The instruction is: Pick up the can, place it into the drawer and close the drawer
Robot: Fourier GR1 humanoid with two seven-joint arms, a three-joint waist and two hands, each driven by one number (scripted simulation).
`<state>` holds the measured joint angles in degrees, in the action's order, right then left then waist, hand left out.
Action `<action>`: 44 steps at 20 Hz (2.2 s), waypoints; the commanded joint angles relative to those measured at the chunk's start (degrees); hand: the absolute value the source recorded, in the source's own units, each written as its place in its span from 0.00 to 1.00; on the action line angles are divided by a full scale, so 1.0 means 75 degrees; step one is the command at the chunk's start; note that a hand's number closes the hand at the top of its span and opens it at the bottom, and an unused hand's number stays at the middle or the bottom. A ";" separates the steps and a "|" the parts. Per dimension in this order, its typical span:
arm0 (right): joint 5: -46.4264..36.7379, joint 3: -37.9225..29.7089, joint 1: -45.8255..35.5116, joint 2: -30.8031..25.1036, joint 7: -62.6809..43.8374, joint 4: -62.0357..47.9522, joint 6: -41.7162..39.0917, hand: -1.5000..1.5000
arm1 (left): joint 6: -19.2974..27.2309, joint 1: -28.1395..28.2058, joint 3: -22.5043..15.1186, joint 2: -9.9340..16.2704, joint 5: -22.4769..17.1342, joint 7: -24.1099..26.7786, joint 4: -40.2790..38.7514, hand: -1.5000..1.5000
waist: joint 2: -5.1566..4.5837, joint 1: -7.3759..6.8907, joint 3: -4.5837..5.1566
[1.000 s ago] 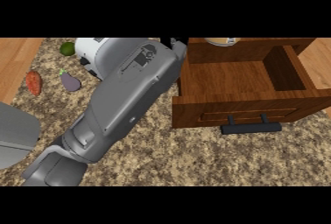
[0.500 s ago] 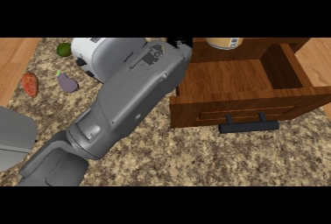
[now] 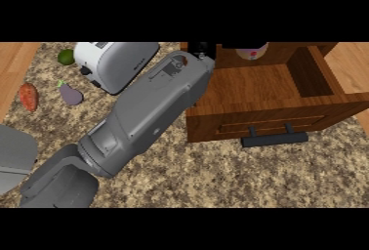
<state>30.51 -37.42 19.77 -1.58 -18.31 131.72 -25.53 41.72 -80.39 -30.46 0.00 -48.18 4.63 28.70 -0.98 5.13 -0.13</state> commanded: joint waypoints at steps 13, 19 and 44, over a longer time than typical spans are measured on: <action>-0.0128 0.0042 -0.0037 0.0168 0.0160 0.0071 -0.0102 0.00 | 0.0471 0.0068 -0.0579 0.0000 -0.0994 0.0698 -0.0379 0.00 | -0.0005 0.0017 0.0001; -0.1113 -0.0447 -0.0177 -0.0331 0.1092 0.0512 -0.0634 0.00 | 0.0458 0.0368 -0.0635 0.0000 -0.1207 0.1237 -0.0201 0.00 | 0.0009 0.0005 0.0000; -0.9373 0.4339 -0.3513 -0.0378 0.2197 -0.0936 0.0965 0.00 | 0.0603 0.0215 -0.0512 0.0000 -0.1687 0.1553 0.0295 0.00 | 0.0072 -0.0712 0.0016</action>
<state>-29.03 -12.26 -4.41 -6.10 -4.31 129.19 -22.78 45.20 -80.48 -34.03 0.00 -60.58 16.12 28.69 -0.68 0.09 0.01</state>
